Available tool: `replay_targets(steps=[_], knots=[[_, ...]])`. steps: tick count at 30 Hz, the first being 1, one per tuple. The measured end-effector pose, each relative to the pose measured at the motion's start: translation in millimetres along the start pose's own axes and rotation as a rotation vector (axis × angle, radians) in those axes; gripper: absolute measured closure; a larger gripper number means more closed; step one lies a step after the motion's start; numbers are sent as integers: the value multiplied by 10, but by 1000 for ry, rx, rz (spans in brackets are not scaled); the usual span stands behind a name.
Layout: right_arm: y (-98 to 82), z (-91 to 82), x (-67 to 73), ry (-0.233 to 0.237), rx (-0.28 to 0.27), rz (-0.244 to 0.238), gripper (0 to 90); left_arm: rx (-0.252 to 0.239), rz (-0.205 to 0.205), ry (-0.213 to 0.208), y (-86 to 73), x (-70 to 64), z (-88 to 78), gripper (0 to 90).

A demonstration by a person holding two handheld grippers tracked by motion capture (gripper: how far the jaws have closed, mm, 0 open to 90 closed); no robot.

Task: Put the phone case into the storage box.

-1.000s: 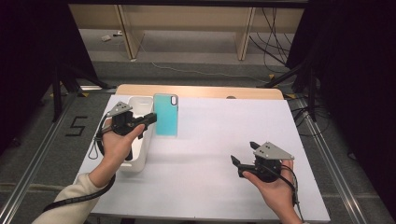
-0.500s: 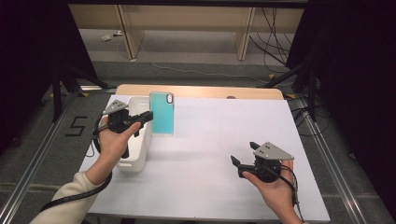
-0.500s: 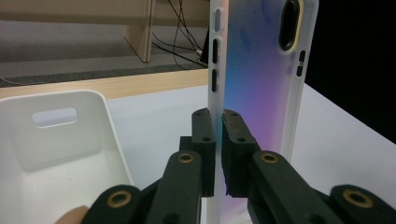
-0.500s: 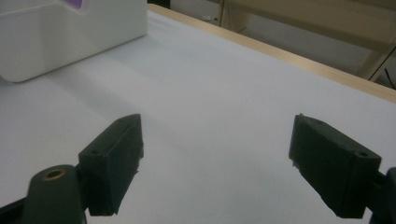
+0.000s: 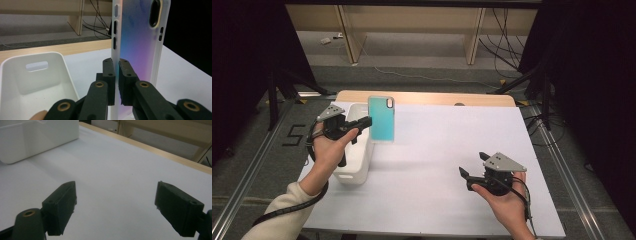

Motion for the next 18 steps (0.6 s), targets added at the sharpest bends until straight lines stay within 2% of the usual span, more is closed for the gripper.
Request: replay_targets(steps=[14,18], knots=[[-2,-4,10,6,0,-2,187,-9,4,19,39,85,-37,848],[20,-3,-8,-7,-20,-7,187,-14,2,25,51,114,-47,848]])
Point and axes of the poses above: each handheld gripper's, and its own axes: z roughly forward along the jaws, y roughly out of its top, x roughly to its left, the point moved 10 cm from there along z, roughly forward along the jaws, and after that the axes turned 4 degrees about x, right-handed, at the moved point
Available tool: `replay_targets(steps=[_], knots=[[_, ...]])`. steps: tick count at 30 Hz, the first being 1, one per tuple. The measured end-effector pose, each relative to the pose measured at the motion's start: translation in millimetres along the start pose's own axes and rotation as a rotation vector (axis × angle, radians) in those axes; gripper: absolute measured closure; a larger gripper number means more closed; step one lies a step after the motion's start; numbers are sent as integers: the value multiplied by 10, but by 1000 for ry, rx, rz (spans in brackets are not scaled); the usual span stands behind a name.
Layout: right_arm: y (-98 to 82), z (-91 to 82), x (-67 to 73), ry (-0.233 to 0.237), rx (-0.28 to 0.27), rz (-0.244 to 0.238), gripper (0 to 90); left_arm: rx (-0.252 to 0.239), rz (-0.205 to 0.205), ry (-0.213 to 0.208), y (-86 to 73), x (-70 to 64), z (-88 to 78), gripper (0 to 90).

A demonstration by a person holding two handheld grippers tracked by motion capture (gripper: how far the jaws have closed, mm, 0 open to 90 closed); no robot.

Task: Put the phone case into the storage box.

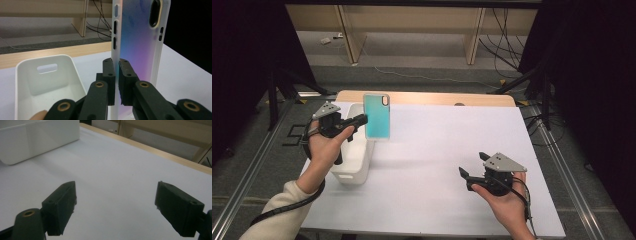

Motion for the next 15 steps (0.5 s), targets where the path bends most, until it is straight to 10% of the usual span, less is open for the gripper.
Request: replay_targets(steps=[15], knots=[[-4,-21,9,4,-1,11,186,-6,8,22,49,136,-52,848]])
Point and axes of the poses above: each handheld gripper's, and its own axes: z roughly forward along the jaws, y roughly out of its top, x roughly to its left, the point moved 10 cm from there along z, roughly forward along the jaws, and after that the axes turned 4 degrees about x, right-handed, at the moved point
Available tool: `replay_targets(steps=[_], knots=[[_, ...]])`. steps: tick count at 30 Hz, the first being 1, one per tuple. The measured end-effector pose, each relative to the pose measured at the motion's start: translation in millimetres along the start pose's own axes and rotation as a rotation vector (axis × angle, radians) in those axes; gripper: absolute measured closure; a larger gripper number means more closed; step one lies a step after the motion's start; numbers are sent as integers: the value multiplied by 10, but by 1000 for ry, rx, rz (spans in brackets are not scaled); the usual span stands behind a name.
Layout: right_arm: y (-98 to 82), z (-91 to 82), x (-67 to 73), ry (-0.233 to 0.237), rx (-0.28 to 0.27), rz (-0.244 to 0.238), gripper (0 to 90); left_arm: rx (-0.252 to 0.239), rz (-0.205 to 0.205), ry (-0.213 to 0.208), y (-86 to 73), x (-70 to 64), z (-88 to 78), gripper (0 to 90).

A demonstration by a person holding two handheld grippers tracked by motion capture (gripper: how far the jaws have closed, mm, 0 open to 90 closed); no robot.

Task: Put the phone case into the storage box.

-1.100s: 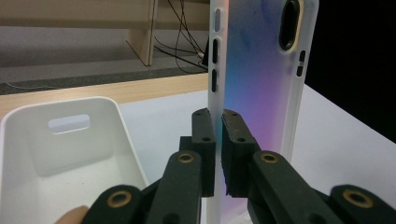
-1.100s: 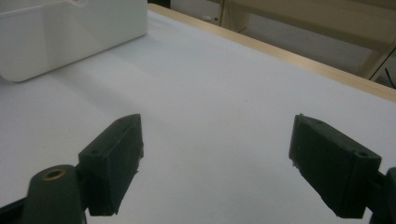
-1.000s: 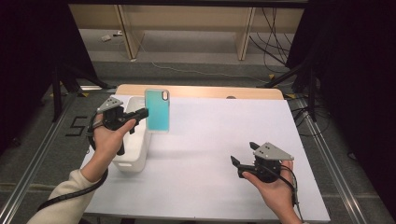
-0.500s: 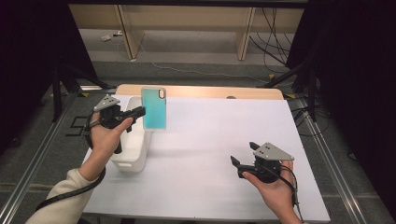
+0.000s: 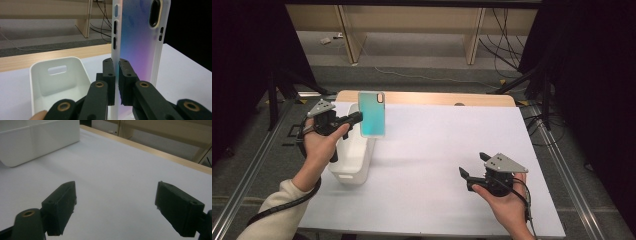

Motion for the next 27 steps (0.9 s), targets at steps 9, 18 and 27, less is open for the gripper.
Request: replay_targets(steps=[9,18,27], knots=[[-8,14,6,2,0,2,186,-1,-6,5,11,87,-17,848],[-2,25,8,-1,-11,4,185,-8,-5,6,31,137,-31,848],[-18,21,11,5,2,10,185,-12,-8,12,46,197,-43,848]])
Point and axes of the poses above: each handheld gripper's, and its own axes: z roughly forward along the jaws, y roughly out of its top, x roughly to its left, the point moved 10 cm from there along z, roughly forward along the jaws, and after that the axes turned 4 degrees about x, right-handed, at the moved point
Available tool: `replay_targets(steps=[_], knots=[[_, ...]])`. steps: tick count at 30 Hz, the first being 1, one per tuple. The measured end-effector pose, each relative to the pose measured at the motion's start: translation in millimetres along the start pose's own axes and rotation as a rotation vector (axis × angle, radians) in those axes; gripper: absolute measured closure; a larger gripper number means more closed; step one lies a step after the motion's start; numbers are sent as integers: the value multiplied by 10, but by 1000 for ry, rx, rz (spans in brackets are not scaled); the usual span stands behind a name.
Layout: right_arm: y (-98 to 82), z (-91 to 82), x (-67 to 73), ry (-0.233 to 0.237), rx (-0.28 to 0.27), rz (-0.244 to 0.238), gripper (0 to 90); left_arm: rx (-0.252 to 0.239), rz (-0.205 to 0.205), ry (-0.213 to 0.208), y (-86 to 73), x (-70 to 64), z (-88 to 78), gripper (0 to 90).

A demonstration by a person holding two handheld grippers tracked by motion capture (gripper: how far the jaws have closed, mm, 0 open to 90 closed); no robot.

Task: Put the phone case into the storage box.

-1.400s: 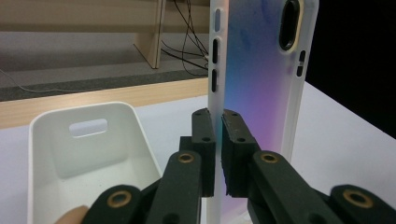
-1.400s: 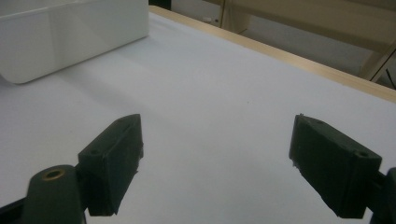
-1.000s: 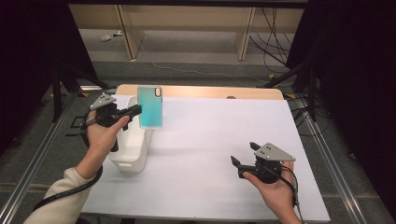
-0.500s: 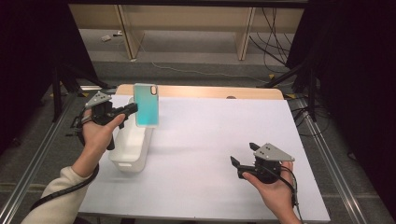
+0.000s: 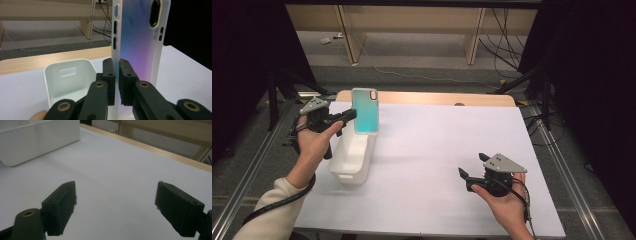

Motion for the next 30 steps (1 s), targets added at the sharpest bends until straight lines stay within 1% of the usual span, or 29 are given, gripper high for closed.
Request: replay_targets(steps=[2,3,5,14,15,20,23,24,25,30], knots=[[-1,-1,-5,-2,0,-1,185,2,3,2,5,11,-8,848],[-21,-16,8,8,24,7,185,0,3,1,11,17,-12,848],[-23,-17,9,9,26,7,185,-2,1,2,19,29,-19,848],[-21,-14,8,8,23,8,186,-4,-1,6,34,78,-30,848],[1,2,-6,-3,-4,0,185,-3,-3,5,32,80,-27,848],[-2,1,3,2,0,10,185,-3,-2,8,40,97,-22,848],[-4,1,5,3,0,11,186,-1,2,9,43,105,-17,848],[-3,4,-2,-1,-2,2,186,0,1,10,45,107,-15,848],[-3,2,4,1,0,9,185,-1,1,10,47,111,-12,848],[-7,5,3,1,2,8,185,0,8,16,61,132,1,848]])
Point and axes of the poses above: each handheld gripper's, and its own axes: z roughly forward along the jaws, y roughly out of its top, x roughly to its left, the point moved 10 cm from there along z, roughly forward along the jaws, and after that the axes turned 4 degrees about x, right-handed, at the moved point
